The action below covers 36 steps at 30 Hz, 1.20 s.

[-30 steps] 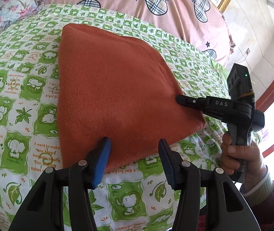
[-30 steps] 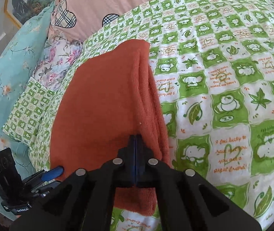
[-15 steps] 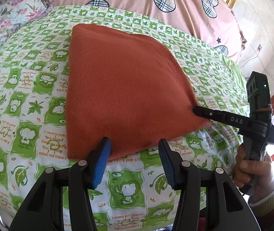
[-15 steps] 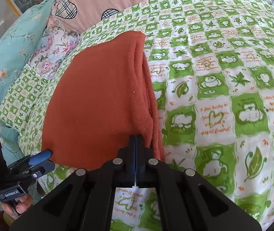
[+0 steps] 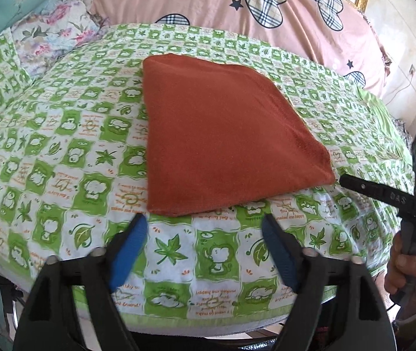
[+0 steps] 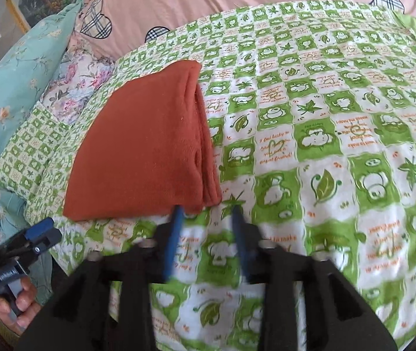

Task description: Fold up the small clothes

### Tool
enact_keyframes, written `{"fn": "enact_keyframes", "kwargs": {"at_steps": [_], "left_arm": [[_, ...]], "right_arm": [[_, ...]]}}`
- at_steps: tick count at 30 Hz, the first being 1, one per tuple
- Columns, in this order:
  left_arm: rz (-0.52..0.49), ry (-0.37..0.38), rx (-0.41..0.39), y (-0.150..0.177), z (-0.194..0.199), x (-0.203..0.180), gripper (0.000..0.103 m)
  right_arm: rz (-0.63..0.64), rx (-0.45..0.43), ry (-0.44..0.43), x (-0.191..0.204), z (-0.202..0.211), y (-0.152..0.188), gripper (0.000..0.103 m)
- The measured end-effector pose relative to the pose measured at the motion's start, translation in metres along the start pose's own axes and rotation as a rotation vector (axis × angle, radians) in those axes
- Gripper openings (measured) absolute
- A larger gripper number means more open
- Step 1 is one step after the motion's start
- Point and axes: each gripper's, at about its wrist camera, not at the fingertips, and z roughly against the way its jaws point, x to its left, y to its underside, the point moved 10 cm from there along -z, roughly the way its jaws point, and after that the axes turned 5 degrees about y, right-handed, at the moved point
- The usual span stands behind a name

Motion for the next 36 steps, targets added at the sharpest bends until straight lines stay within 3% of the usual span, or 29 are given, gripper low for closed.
{"fn": "enact_keyframes", "kwargs": {"at_steps": [1, 9, 12, 17, 23, 36], "left_arm": [[0.005, 0.004, 0.001, 0.001, 0.001, 0.0, 0.089], [-0.027, -0.092, 0.022, 0.012, 0.009, 0.017, 0.09], [-0.05, -0.143, 0.005, 0.011, 0.019, 0.027, 0.09], [-0.079, -0.195, -0.025, 0.006, 0.045, 0.033, 0.102], [-0.117, -0.205, -0.003, 0.009, 0.044, 0.025, 0.102], [-0.091, -0.206, 0.088, 0.025, 0.004, 0.025, 0.102]], "right_arm": [[0.019, -0.008, 0.0, 0.004, 0.004, 0.004, 0.058], [0.144, -0.007, 0.046, 0.019, 0.017, 0.026, 0.071], [0.192, -0.023, 0.043, 0.027, 0.028, 0.026, 0.081], [0.267, -0.06, 0.017, 0.047, 0.052, 0.02, 0.097], [0.287, -0.072, 0.007, 0.056, 0.056, 0.016, 0.101], [0.271, 0.032, 0.005, 0.054, 0.02, 0.038, 0.101]]}}
